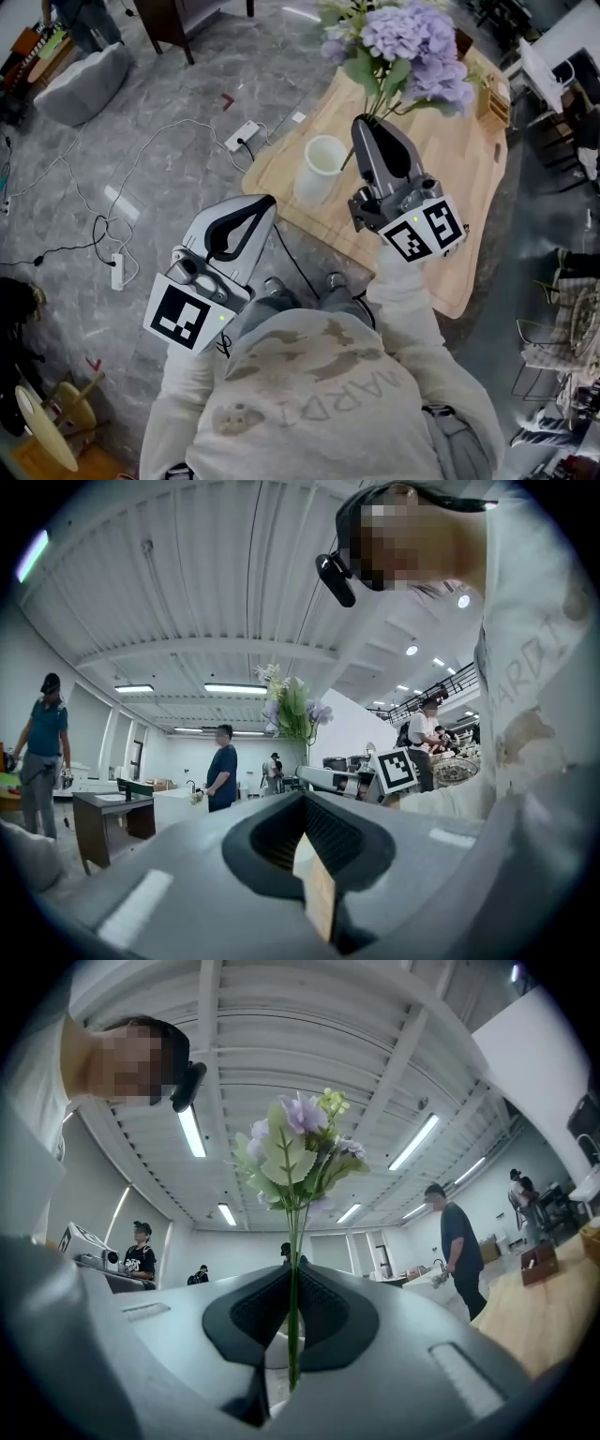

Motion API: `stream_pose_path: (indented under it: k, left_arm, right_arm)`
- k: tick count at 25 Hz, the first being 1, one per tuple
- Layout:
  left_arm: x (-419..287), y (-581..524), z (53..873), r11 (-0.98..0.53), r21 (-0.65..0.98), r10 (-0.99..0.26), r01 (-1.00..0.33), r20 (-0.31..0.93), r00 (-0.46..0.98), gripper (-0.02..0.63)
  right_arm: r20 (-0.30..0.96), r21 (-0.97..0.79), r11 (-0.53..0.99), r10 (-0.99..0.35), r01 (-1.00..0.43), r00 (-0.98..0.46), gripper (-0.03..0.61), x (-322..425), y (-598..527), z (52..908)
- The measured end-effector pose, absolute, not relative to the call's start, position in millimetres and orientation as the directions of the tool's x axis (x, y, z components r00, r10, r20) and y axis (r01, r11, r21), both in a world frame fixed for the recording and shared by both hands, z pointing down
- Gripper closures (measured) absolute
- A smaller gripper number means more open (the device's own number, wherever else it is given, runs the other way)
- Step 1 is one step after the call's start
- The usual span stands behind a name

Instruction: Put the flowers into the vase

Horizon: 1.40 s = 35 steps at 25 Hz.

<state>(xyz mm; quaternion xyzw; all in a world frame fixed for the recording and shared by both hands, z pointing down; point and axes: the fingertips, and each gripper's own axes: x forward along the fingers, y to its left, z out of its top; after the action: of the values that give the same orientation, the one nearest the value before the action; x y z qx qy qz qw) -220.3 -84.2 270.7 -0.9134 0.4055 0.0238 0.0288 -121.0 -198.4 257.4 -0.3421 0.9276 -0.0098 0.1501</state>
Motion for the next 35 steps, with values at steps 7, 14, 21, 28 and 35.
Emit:
stream_pose_path:
  k: [7, 14, 21, 28, 35]
  left_arm:
    - [-224, -94, 271, -0.697, -0.021, -0.714, -0.717, -0.078, 0.696, 0.614]
    - [-237, -97, 279, -0.707, -0.009, -0.705, -0.707, -0.077, 0.705, 0.614]
    - [-237, -100, 279, -0.714, -0.002, -0.698, -0.7, -0.071, 0.713, 0.614]
    - [-234, -104, 280, -0.719, 0.002, -0.694, -0.695, -0.062, 0.717, 0.614]
    - [-233, -106, 283, -0.717, 0.005, -0.697, -0.697, -0.055, 0.715, 0.614]
  right_arm:
    - [-0.263, -0.12, 0.732, -0.675, -0.67, -0.69, 0.54, -122, -206, 271]
    - [-0.233, -0.121, 0.682, -0.726, -0.721, -0.647, 0.54, -123, -206, 303]
    - [-0.162, -0.057, 0.653, -0.753, -0.755, -0.638, 0.534, -122, -208, 326]
    - [-0.079, -0.001, 0.658, -0.751, -0.753, -0.656, 0.532, -126, -210, 351]
    - [-0.049, -0.006, 0.659, -0.751, -0.752, -0.658, 0.532, -124, -212, 363]
